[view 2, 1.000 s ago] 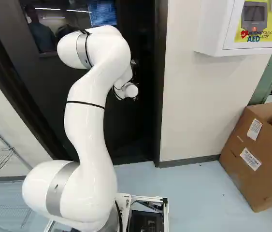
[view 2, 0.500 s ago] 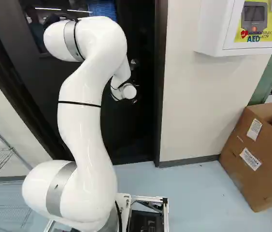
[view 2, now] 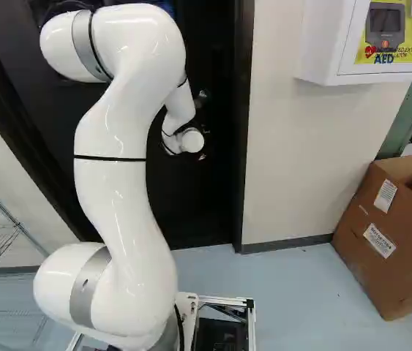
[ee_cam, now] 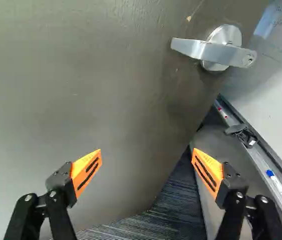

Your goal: Open the door and move inside

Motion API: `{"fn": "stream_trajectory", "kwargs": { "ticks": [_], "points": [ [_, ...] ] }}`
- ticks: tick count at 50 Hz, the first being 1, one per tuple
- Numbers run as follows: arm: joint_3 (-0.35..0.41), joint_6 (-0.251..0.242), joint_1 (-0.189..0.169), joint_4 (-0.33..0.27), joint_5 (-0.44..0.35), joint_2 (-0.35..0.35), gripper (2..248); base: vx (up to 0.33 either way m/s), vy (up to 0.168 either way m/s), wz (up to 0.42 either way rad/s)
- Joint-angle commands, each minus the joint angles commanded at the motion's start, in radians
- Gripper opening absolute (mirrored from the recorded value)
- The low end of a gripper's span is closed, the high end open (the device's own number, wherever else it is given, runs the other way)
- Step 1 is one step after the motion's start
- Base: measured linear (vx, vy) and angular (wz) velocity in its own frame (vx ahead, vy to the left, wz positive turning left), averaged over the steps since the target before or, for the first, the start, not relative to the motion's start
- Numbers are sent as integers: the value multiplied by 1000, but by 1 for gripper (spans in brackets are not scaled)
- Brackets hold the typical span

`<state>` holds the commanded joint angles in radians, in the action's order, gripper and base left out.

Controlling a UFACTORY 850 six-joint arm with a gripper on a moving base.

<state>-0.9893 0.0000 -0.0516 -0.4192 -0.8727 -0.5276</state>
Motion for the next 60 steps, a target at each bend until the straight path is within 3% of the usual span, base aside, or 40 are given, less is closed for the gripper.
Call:
{"fn": "stream_trajectory", "kwargs": {
  "ticks": [60],
  "points": [
    [340,0,-9,158,30,271,247,0,0,0]
  ]
}}
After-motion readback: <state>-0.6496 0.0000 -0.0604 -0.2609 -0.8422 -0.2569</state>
